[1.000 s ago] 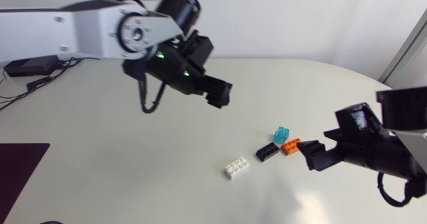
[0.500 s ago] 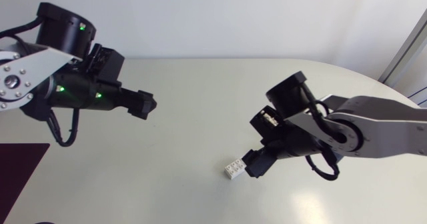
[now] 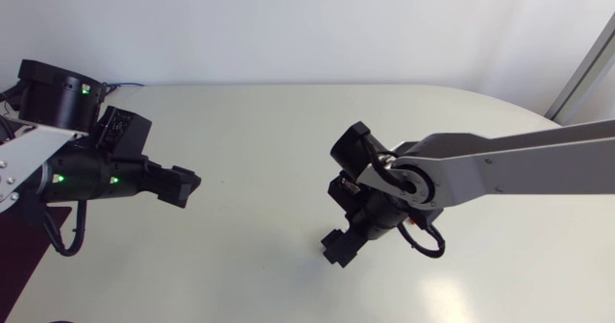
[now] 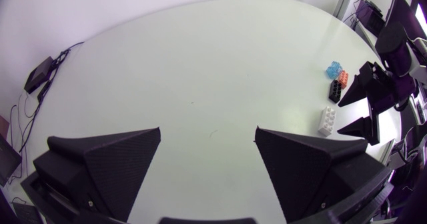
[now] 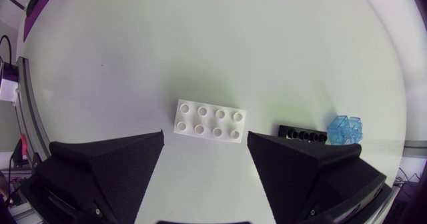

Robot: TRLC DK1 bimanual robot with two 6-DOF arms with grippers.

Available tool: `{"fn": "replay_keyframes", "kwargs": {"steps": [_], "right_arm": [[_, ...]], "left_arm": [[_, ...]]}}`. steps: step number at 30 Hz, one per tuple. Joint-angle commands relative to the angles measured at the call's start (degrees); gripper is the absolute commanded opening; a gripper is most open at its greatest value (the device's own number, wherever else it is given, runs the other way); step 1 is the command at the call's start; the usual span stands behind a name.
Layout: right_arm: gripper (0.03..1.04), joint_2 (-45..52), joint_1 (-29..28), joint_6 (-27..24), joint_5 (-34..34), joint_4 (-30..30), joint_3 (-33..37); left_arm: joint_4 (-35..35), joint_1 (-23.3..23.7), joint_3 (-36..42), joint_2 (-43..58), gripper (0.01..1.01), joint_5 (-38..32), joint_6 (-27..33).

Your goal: Sort duplo bricks by size, large to the right and small to the left

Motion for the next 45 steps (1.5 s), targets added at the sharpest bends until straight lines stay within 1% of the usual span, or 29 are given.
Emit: {"fn": "replay_keyframes", "kwargs": {"steps": [1, 9, 12, 19, 34, 40, 41, 42, 45], "right_arm": [[0.9, 1.3, -0.7, 2.2, -0.9, -1.2, 2.5], [0.9, 5.5, -0.6, 2.9, -0.9, -1.5, 4.1], [0.9, 6.9, -1.0, 3.6, -0.8, -3.7, 6.0], [0.9, 9.0, -1.4, 4.3, -0.9, -5.5, 7.9], [0.9, 11.4, -0.6, 4.8, -1.0, -5.7, 8.1], [0.9, 12.2, 0.2, 4.7, -1.0, -5.7, 8.1], [0.88, 12.6, 0.2, 4.8, -1.0, -5.7, 8.0], [0.83, 12.8, 0.2, 4.8, -1.0, -5.7, 8.0], [0.6, 12.9, 0.1, 5.1, -1.0, -5.1, 7.7]], "left_arm": [[1.1, 0.4, -1.8, -0.5, 0.984, -0.2, 0.7], [1.9, -0.5, -2.4, 0.2, 0.984, -0.2, 0.6], [2.2, -0.5, -2.8, 0.3, 0.984, -0.2, 0.6], [3.2, -0.5, -4.1, 0.3, 0.984, -0.2, 0.9], [4.6, -0.6, -5.1, 1.0, 0.984, -0.2, 1.2], [5.0, -1.5, -5.2, 1.9, 0.984, -0.2, 1.0], [5.1, -1.7, -5.2, 2.0, 0.984, -0.2, 0.9], [5.2, -1.7, -5.2, 2.3, 0.984, -0.2, 0.9], [5.4, -2.1, -5.2, 2.5, 0.984, -0.2, 0.9]]}}
